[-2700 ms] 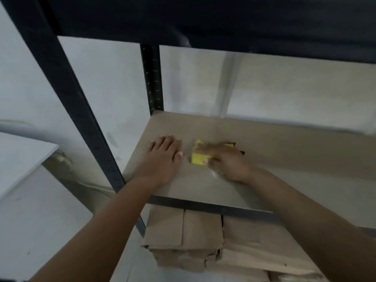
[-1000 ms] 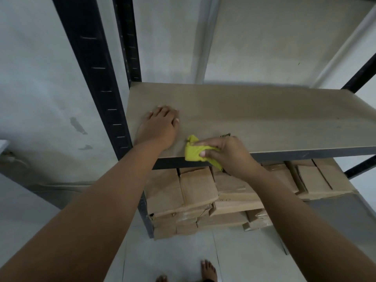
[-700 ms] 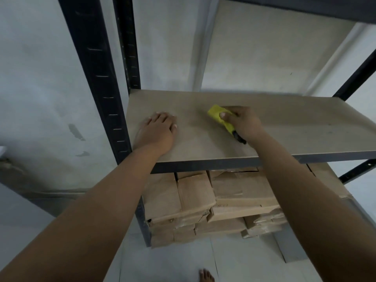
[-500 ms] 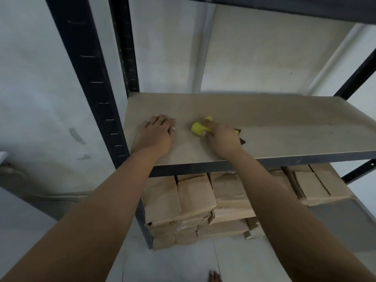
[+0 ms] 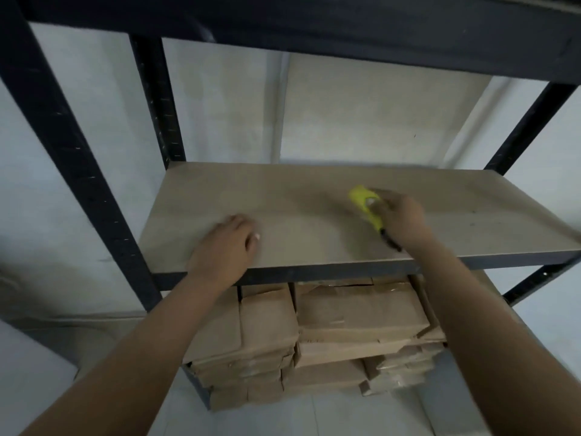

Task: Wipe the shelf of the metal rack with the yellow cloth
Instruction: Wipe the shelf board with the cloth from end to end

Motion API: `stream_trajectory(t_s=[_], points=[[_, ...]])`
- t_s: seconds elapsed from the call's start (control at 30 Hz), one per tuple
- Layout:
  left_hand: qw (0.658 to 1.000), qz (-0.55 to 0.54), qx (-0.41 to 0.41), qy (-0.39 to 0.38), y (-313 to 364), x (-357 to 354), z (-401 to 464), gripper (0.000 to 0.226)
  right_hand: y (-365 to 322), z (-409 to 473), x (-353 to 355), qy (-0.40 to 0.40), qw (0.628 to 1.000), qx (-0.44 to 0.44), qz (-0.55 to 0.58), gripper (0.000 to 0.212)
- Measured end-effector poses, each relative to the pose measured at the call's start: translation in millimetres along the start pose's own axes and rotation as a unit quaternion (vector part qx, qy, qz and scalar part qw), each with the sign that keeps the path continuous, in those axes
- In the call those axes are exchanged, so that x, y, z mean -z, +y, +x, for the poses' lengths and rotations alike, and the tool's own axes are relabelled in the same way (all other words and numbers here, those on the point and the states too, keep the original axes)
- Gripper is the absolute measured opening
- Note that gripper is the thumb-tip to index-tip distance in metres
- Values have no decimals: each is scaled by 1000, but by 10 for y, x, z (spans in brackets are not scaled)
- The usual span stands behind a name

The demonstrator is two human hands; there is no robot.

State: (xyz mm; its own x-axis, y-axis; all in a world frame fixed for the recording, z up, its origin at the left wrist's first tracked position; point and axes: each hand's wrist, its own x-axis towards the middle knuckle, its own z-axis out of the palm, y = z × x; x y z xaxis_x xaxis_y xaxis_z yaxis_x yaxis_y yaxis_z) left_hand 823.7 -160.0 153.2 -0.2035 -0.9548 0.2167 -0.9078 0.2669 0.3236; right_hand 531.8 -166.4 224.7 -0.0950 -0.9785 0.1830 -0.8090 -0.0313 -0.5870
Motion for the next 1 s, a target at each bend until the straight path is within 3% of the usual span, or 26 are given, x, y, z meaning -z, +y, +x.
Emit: stream_trajectory(t_s=[0.07,0.13,0.23,0.4,0.57,0.63,0.7,0.77,0.83,0.93,1.0], points=[[1000,1,19,-17,30,-5,0,46,415,239,171,28,995,-76,-60,37],[999,6,32,-40,15,24,27,49,727,398,191,-13,984,-125,-123,42],[998,21,37,-52,46,25,43,49,854,522,39,-66,981,-91,-157,44],[997,30,49,-50,86,9,29,48,342,303,-424,-95,982,40,-159,41],[997,-2,72,-14,84,5,-33,46,-376,-328,-803,-158,966,176,-109,46],[996,-20,79,30,93,0,-69,44,-466,-479,-804,-183,960,208,-40,43],[992,-25,68,102,100,-10,-150,45,-454,-549,-707,-225,953,192,64,35],[986,-6,53,155,105,-48,-300,52,-398,-517,-524,-249,943,120,186,24],[983,45,47,172,108,-175,-511,50,-265,-350,-353,-182,959,50,214,24],[979,84,50,178,110,-441,-840,47,-14,-23,-256,-73,996,22,45,33],[978,85,63,178,95,-550,-933,50,62,102,-361,-84,994,20,-73,40]])
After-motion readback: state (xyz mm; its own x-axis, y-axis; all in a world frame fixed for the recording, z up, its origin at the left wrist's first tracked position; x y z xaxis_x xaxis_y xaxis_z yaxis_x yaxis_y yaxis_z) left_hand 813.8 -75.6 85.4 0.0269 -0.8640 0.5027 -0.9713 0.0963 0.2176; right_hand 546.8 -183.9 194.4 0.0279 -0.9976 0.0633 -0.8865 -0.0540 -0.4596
